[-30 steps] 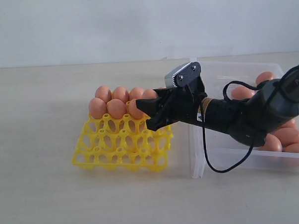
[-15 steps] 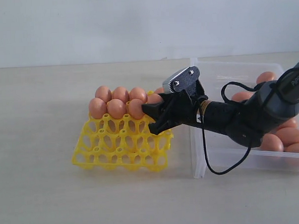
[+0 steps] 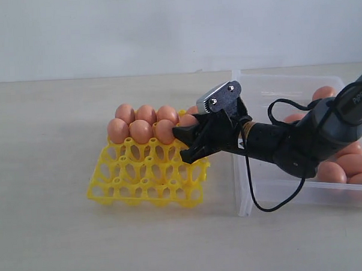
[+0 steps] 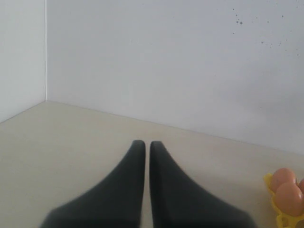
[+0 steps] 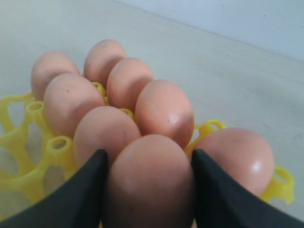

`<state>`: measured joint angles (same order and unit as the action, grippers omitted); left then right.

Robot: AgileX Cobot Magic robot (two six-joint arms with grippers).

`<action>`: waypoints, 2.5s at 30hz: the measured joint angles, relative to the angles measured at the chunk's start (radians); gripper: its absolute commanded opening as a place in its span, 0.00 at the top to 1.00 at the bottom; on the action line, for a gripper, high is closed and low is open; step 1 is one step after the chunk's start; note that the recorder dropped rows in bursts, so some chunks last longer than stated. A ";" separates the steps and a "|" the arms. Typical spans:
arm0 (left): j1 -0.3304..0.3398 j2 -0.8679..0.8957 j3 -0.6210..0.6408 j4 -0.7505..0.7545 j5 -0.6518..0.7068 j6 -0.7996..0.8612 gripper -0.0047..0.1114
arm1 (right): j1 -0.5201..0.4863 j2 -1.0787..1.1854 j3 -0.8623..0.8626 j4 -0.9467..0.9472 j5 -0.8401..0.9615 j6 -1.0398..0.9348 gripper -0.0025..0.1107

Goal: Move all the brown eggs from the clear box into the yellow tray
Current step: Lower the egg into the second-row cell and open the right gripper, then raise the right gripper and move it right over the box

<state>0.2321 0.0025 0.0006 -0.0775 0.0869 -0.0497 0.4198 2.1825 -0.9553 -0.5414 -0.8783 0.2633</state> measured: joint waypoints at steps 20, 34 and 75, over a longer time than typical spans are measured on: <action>0.000 0.000 0.000 0.000 0.000 0.000 0.93 | 0.001 -0.066 0.002 0.059 -0.015 0.008 0.36; 0.000 0.000 0.000 0.000 0.000 0.000 0.93 | 0.001 -0.264 0.002 -0.067 0.131 0.267 0.36; 0.000 0.000 0.000 0.000 0.000 0.000 0.93 | 0.001 -0.269 0.002 0.082 -0.081 -0.083 0.98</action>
<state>0.2321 0.0025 0.0006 -0.0775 0.0869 -0.0497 0.4206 1.9136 -0.9534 -0.4598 -0.9589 0.1799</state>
